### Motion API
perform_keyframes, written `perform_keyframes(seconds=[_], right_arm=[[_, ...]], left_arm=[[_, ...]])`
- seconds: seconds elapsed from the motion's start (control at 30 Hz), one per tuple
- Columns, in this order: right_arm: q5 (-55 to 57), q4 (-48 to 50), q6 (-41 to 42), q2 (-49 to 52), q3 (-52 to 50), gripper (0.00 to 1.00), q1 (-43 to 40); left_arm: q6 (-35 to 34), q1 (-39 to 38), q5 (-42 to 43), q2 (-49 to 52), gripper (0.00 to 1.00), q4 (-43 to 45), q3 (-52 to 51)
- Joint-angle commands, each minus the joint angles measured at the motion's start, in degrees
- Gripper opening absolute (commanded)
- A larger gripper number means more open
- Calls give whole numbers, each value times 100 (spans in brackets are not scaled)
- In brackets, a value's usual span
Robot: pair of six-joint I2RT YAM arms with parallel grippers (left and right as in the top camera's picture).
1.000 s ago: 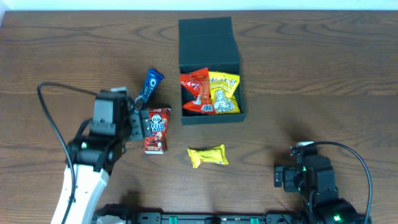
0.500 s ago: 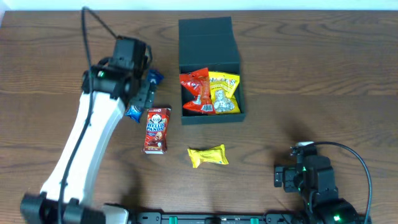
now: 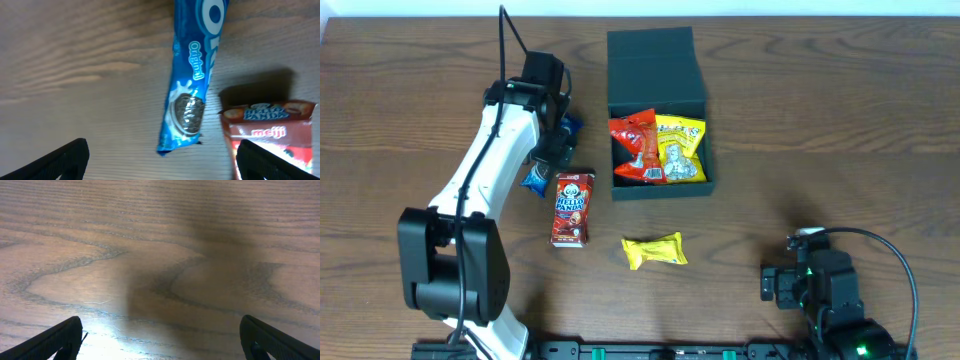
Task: Pack container
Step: 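Reach the left gripper to the red Hello Panda box and grasp it, then lift the Hello Panda box with the left gripper toward the black box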
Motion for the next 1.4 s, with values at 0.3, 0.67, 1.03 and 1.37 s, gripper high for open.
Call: perform_keyframes(seconds=[0.3,0.67,1.03,1.37], right_arm=[[-2,-4,85,-31,-9,99,-28],[-4,-4,85,-31,-9,99,-28],[-2,-4,85,-31,-9,99,-28],[-4,-4,85,-31,-9,99,-28]], left_arm=[[-2387,-564,964,-466,95,-566,83],[-3318,-1071,874,-1655,95,269,-2116],[-3198,-925,852,-1672,95,1373,-3077],[-2946,-791,833,-931,95,1818,-3180]])
